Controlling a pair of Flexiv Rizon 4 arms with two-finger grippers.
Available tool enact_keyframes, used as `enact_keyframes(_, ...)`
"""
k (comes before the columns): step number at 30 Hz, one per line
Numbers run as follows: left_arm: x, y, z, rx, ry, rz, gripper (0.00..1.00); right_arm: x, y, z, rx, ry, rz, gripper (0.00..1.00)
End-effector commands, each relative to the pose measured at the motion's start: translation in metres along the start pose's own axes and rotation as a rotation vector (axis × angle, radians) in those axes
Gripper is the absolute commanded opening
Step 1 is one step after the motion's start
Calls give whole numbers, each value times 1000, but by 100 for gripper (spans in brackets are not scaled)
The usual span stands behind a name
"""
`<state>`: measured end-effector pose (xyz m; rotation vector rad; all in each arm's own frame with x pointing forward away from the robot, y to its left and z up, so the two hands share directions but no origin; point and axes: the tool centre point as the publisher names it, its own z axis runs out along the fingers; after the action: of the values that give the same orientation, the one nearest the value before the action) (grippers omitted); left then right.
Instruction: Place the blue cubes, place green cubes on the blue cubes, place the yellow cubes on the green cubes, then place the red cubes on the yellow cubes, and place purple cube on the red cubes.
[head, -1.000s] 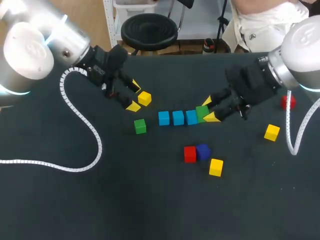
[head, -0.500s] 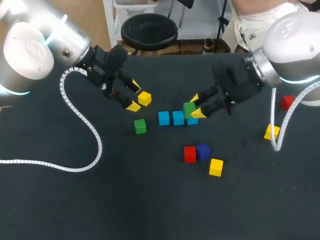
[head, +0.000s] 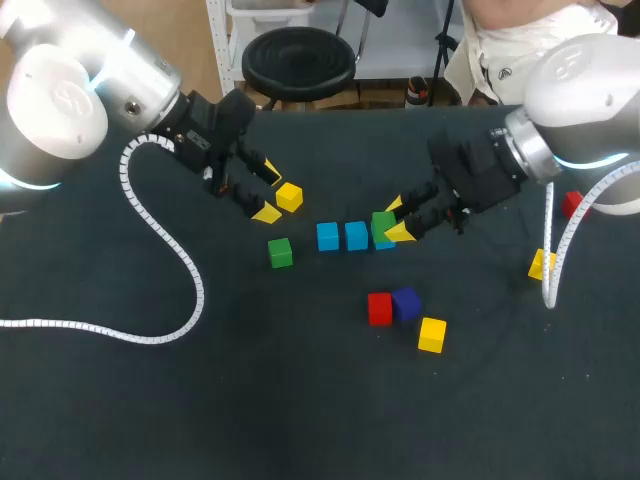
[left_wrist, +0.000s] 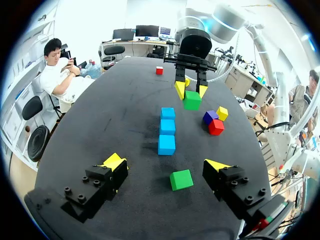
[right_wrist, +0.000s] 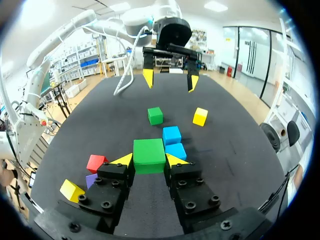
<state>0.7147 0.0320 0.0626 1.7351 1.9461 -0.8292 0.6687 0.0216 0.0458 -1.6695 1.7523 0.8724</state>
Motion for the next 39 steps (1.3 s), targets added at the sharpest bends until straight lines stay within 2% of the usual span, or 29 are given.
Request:
enact_keyframes(1, 0, 1, 0, 2, 3, -1, 100, -1, -2, 8, 3, 52, 9, 0)
enact_keyframes(8, 0, 1, 0, 2, 3, -1, 100, 8, -6, 12, -10, 52, 23, 0)
enact_keyframes(25, 0, 1, 0, 2, 3, -1, 100, 5, -21, 13, -11, 43, -11, 0)
enact_keyframes(39, 0, 1, 0, 2, 3, -1, 100, 12, -22, 17, 0, 8, -23, 0)
